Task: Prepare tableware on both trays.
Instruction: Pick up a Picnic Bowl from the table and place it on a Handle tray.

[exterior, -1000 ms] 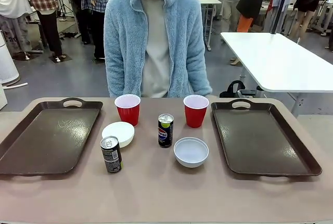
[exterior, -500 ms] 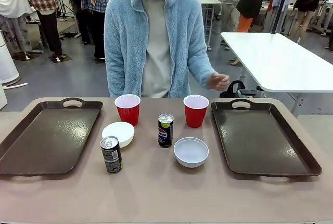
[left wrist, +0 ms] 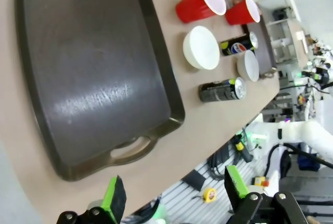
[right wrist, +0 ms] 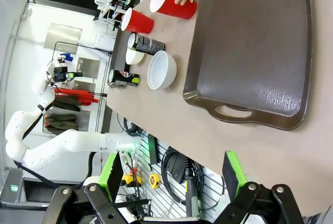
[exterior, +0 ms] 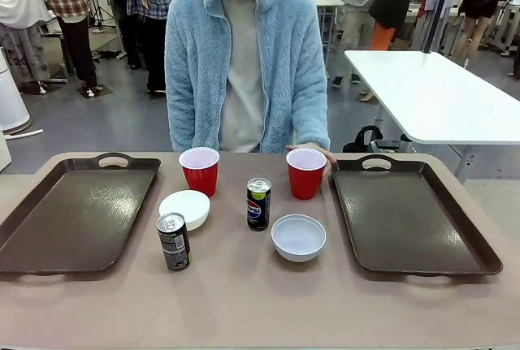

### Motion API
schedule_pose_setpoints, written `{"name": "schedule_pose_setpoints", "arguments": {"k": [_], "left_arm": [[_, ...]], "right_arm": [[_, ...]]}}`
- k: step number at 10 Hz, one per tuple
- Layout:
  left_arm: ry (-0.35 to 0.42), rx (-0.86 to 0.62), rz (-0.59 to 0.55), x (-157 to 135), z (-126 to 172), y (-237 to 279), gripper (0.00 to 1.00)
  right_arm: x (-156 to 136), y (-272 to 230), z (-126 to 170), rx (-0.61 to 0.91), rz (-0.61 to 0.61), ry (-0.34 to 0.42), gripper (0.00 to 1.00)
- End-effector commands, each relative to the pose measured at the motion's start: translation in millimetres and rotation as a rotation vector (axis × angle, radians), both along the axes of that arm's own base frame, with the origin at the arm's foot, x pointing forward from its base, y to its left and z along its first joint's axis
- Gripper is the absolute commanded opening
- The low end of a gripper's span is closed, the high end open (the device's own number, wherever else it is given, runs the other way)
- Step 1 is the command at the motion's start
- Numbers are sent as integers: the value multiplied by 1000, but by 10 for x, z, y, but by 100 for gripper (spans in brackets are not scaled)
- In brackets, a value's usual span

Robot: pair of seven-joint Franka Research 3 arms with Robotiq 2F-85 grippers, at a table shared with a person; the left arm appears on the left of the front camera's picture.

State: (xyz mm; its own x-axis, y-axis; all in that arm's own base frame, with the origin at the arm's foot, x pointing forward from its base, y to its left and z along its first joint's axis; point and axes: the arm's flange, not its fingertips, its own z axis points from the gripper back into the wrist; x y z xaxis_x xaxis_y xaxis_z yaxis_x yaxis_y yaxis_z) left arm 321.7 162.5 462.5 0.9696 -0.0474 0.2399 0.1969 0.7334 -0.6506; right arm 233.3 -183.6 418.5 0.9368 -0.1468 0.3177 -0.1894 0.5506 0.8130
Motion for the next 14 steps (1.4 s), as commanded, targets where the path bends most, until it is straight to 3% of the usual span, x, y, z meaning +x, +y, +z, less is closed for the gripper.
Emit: {"name": "schedule_pose_setpoints", "arguments": {"k": [1,2,4,7,9,11,14], "left_arm": [[16,-10,3,15,28,15,100],[0,0,0,0,0,0,100],[45,180,-18,135,409,-298,100],[186,440,-56,772,1052,-890,100],[241,564,-116,1188,1295,-1595,100],[250,663,-176,1474,1285,-2373,100],[234,764,-235,1750,794,-3237,100]], "right_arm": [[-2,-7,-6,7,0,-3,100],[-2,-7,-6,7,0,-3,100],[-2,-7,-6,7,0,-3,100],[-2,-7,-6,7,0,-3,100],[-2,-7,-6,7,0,-3,100],[-2,-7,-6,7,0,-3,100],[-2,-7,-6,7,0,-3,100]]}}
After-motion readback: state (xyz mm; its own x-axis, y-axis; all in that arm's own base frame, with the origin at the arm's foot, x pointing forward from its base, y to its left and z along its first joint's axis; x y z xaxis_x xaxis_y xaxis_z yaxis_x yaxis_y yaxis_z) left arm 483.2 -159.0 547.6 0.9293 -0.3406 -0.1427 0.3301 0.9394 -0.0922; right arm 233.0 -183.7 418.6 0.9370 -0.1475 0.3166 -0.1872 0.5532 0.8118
